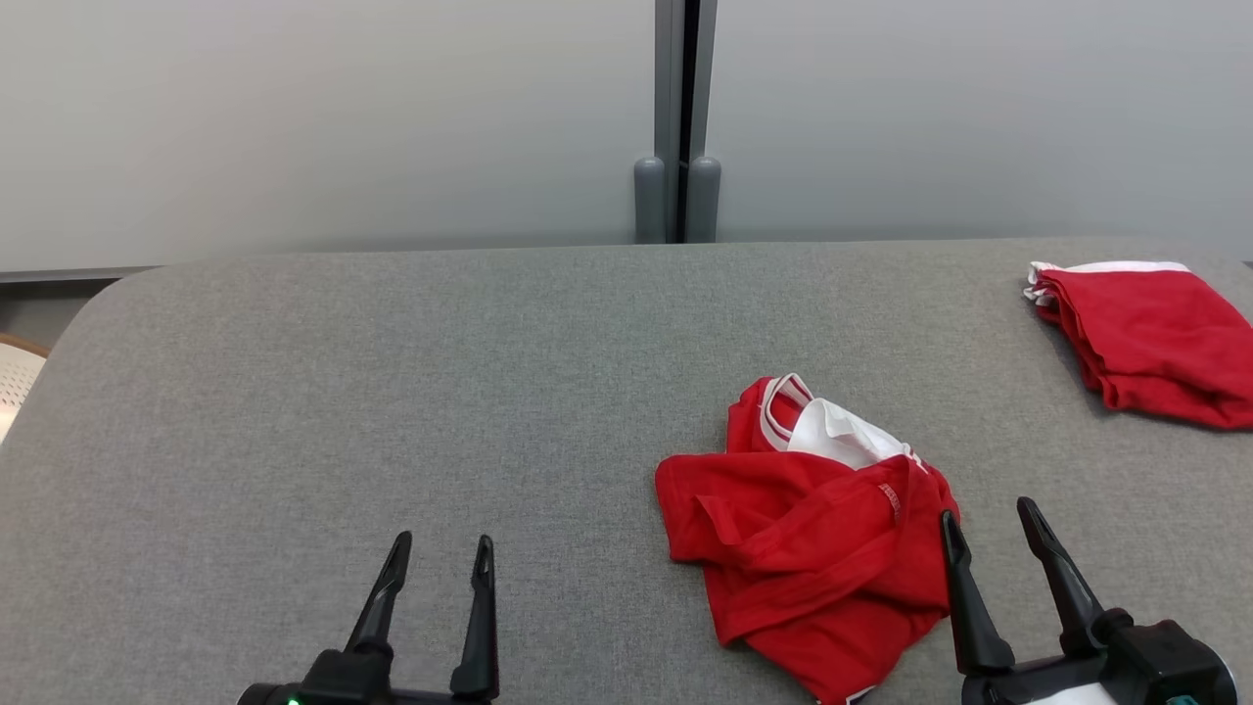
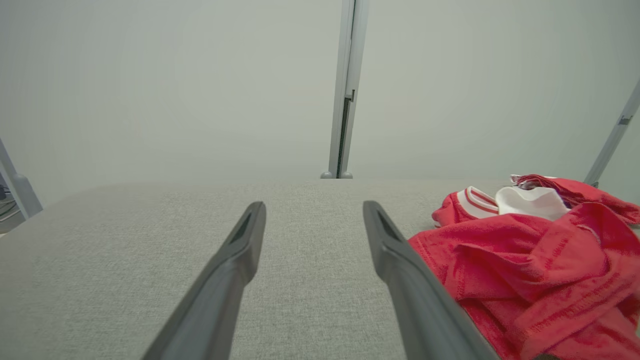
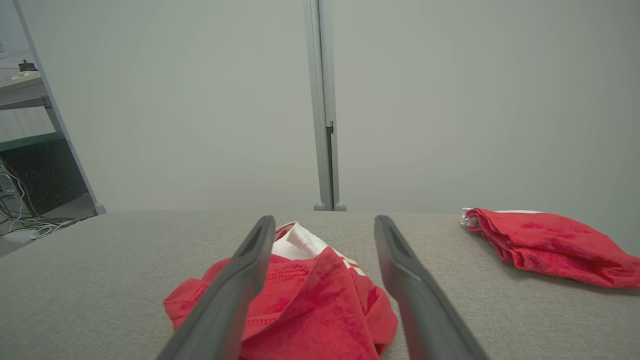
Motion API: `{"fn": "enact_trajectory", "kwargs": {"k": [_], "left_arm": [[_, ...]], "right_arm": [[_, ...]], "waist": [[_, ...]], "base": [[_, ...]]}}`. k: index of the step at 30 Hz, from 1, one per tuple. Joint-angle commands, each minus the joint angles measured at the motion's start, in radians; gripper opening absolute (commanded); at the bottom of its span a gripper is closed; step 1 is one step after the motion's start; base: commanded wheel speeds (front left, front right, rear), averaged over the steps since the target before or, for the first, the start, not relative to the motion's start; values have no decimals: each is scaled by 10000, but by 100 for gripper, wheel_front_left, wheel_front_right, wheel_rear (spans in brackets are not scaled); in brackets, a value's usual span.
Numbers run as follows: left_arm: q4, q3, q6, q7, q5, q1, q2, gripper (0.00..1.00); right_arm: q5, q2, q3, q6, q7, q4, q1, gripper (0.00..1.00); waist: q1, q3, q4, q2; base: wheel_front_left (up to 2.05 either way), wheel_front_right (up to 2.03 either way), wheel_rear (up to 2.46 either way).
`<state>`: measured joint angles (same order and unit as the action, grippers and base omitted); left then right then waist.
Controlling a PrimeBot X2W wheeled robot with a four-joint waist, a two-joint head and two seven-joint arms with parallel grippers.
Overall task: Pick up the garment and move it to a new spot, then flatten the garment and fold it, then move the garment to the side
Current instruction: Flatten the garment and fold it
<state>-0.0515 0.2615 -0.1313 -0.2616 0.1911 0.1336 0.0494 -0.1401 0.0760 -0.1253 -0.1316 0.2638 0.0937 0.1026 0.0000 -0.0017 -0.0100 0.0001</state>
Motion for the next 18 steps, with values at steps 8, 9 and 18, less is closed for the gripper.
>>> {"fn": "enact_trajectory", "kwargs": {"k": [8,9,18], "left_arm": [[-1104,1866,812,-44,87,-2950,30,100],[-1411,2210,887,14,83,-3485,28,100],[-2437,4496,454,2095,1443,-7484,34,100]], "right_arm": [[-119,178,47,21,5,-286,-691,100],[-133,205,28,21,5,-302,-787,100],[-260,230,44,21,5,-402,-1575,100]], "waist": [[0,1402,-204,-1],[0,1620,-256,-1],[0,2979,-895,-1]], "base": [[0,0,0],[0,0,0],[0,0,0]]}}
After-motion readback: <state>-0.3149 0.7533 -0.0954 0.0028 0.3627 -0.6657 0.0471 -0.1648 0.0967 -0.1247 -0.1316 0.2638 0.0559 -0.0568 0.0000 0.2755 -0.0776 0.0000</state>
